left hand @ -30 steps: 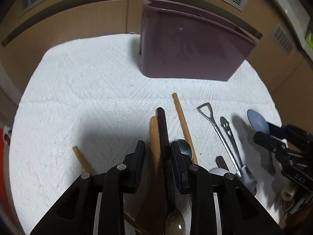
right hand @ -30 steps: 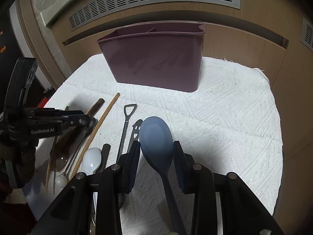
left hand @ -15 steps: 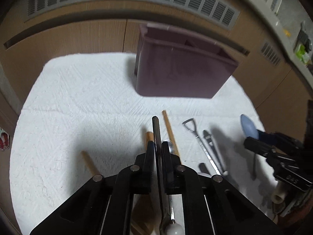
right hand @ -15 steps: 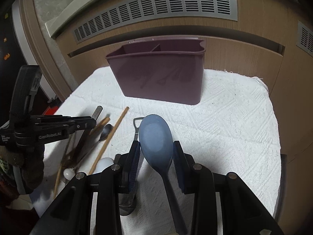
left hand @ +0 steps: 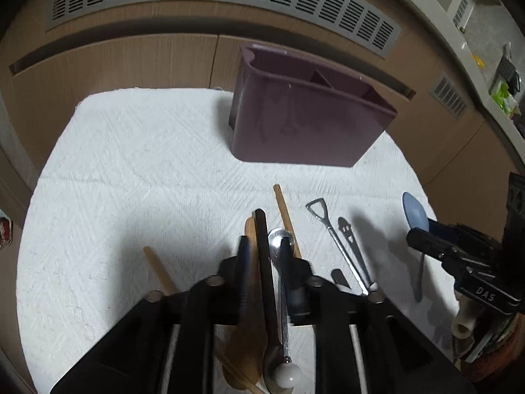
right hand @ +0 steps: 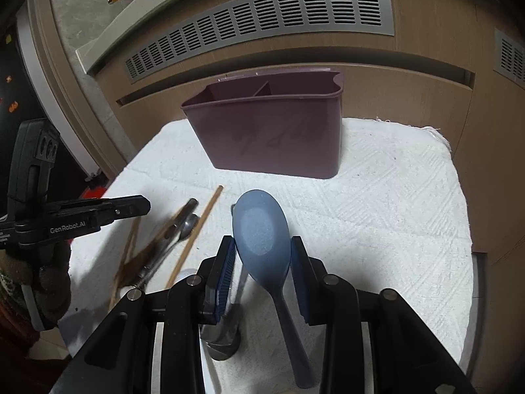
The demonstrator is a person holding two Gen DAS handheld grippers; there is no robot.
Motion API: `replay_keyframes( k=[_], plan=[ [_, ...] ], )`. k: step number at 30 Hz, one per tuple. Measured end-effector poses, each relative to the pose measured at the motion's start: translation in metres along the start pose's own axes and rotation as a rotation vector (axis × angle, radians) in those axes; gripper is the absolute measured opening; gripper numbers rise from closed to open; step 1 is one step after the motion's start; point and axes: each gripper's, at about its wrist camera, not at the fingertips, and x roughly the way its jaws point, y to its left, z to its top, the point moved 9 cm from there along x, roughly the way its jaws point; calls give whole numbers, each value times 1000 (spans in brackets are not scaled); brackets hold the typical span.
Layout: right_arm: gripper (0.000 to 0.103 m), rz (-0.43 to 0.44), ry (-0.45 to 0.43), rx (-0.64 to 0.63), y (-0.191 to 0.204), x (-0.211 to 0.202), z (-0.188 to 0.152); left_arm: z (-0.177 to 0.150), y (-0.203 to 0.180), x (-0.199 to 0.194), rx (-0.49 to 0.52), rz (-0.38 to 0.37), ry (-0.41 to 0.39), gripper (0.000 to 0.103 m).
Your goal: Organize utensils
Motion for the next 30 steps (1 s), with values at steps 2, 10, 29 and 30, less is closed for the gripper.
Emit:
replay_keyframes(
  k=[2, 10, 29, 30],
  plan=[
    [31, -3, 9, 4, -1, 3, -3, -2, -5, 9, 40, 23, -3, 33],
    [31, -24, 35, -14, -2, 10, -15, -9, 5, 37, 141, 152, 18, 35],
    [31, -25, 4, 39, -9, 4, -14, 17, -10, -15, 74, 65, -107, 3],
    [31, -11, 2, 54, -11, 3, -13, 19, -14, -25, 76, 51, -126, 3]
  ],
)
